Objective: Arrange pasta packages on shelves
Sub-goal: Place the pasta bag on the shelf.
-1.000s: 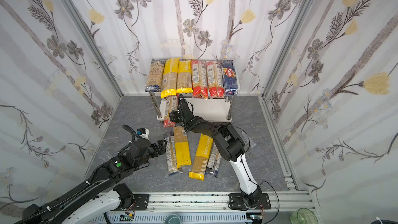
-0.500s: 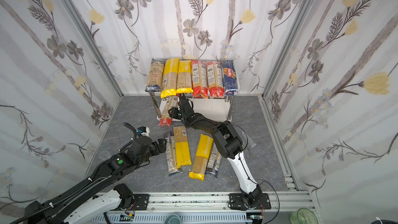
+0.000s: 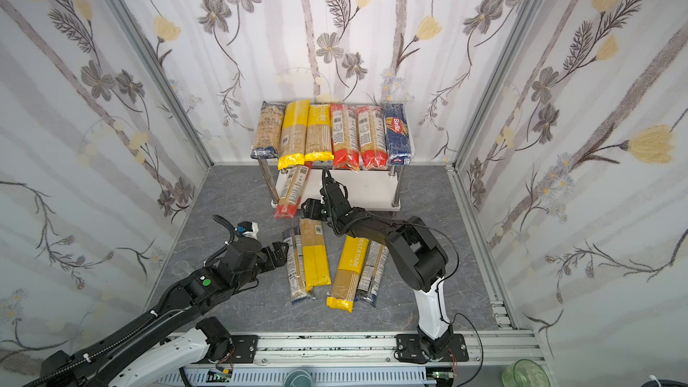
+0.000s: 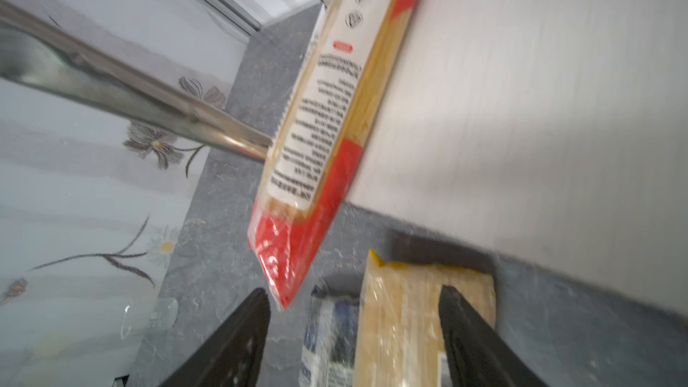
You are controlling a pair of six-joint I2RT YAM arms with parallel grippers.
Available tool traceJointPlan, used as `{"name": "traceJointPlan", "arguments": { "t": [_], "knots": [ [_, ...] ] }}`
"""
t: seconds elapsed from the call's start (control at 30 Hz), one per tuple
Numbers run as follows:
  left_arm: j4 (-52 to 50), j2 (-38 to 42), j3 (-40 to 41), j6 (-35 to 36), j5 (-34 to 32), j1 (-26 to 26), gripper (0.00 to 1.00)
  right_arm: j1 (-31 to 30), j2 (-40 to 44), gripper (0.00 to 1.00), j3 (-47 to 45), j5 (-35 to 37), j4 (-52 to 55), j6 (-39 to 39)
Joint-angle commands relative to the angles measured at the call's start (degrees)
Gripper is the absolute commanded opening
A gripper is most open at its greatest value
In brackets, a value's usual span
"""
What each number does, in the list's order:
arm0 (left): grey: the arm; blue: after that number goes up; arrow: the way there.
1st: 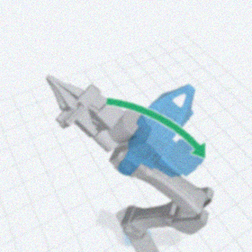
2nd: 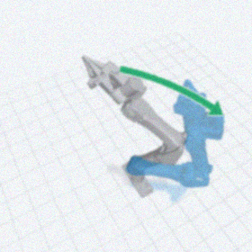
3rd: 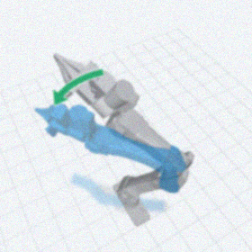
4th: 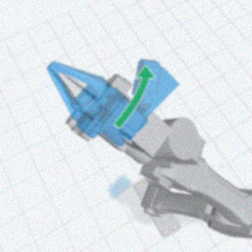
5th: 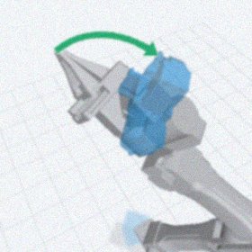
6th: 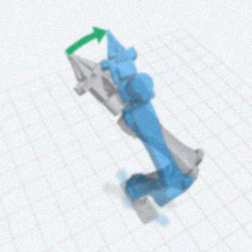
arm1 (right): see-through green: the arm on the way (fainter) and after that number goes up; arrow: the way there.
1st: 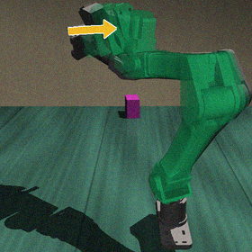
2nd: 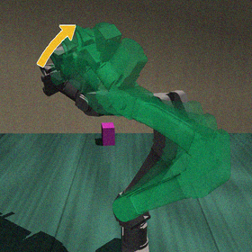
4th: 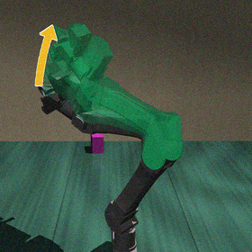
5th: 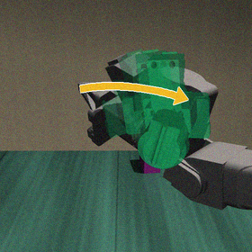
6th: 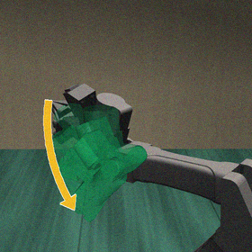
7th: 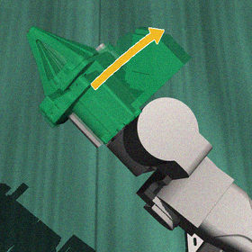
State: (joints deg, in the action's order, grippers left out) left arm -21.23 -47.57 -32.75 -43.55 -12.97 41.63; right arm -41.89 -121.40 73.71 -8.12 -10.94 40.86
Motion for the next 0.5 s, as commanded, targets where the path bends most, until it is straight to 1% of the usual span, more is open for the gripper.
{"name": "traceJointPlan", "arguments": {
  "t": [0.0,0.1,0.17,0.23,0.37,0.47],
  "knots": [
    [0.4,-0.8,0.7,-2.3,-0.2,1.6,1.0,-2.5,3.8,0.74,-5.5,2.1,-0.6,-1.0],
    [0.5,-0.9,1.3,-3.3,-1.2,3.7,1.0,-5.6,7.7,0.75,-12.1,3.9,-0.8,-0.9],
    [0.5,-0.5,1.7,-4.2,-2.0,5.3,1.0,-8.4,9.8,0.8,-16.0,5.3,-0.9,-0.6],
    [0.5,0.3,2.7,-5.4,-3.0,6.9,1.0,-10.0,11.0,0.82,-19.0,5.9,-1.2,-0.4],
    [0.6,1.9,5.5,-8.8,-4.4,10.3,1.0,-12.4,12.7,0.84,-23.6,7.6,-1.8,0.4],
    [0.6,2.4,7.3,-11.4,-5.7,13.7,1.0,-13.7,13.6,0.84,-25.1,9.3,-0.6,0.4]
  ]
}}
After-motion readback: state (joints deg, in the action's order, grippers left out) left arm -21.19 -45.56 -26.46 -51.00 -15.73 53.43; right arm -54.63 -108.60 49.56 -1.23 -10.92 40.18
